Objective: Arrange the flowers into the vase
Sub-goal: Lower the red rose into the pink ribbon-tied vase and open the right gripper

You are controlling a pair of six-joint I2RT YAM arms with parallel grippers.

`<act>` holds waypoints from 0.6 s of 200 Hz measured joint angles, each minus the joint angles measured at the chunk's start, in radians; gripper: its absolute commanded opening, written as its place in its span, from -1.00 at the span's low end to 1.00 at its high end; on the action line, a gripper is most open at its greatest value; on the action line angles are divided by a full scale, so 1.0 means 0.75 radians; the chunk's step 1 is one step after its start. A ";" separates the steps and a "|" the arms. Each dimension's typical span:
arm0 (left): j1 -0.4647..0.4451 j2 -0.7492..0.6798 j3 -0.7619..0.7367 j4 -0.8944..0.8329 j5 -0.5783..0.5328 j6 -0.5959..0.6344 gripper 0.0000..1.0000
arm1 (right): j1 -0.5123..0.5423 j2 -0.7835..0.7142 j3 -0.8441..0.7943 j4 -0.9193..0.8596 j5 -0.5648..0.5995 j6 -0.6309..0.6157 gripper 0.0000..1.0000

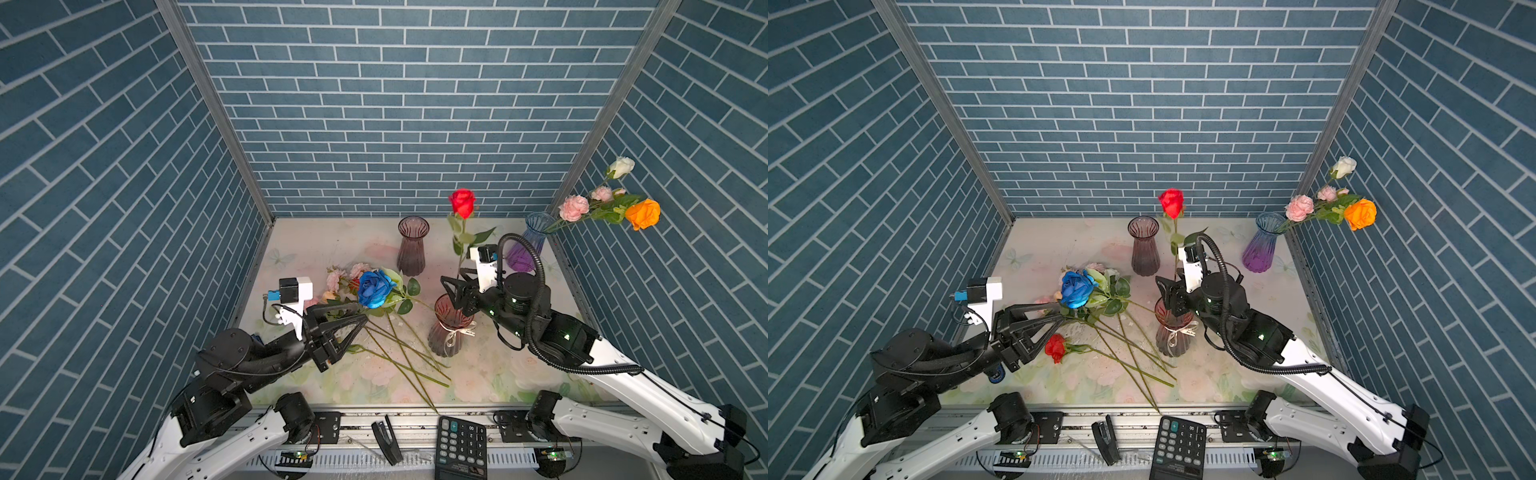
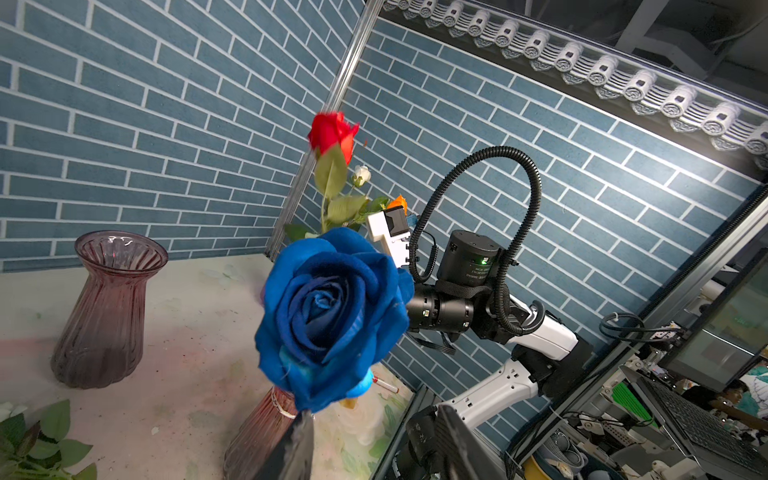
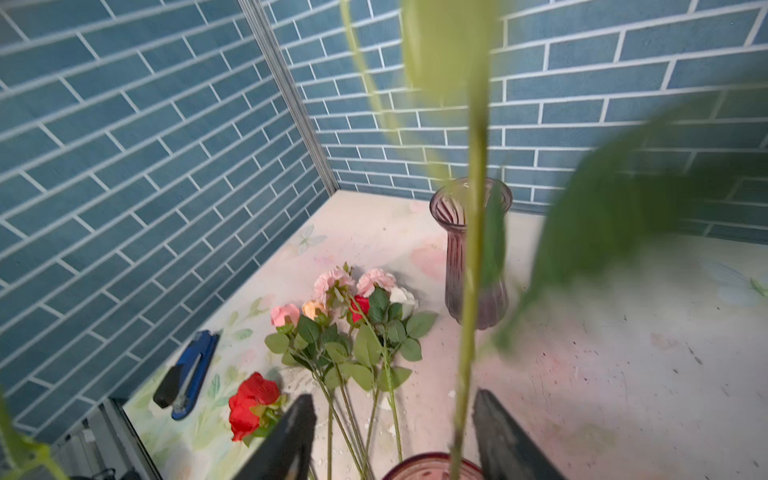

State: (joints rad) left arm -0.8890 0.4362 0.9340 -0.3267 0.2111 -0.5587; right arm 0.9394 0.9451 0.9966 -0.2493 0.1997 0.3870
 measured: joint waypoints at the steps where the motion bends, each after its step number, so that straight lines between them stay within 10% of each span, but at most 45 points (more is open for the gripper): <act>1: 0.000 0.000 -0.001 -0.001 -0.001 -0.001 -0.02 | 0.000 0.001 0.002 -0.003 0.000 0.000 0.38; 120: 0.000 -0.001 -0.117 -0.208 -0.320 -0.116 -0.03 | -0.021 -0.308 0.152 -0.445 0.182 -0.066 0.31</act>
State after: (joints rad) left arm -0.8890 0.4358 0.8463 -0.4824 -0.0292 -0.6460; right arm 0.9237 0.7139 1.1107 -0.5827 0.3363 0.3374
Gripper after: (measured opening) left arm 0.486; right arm 0.659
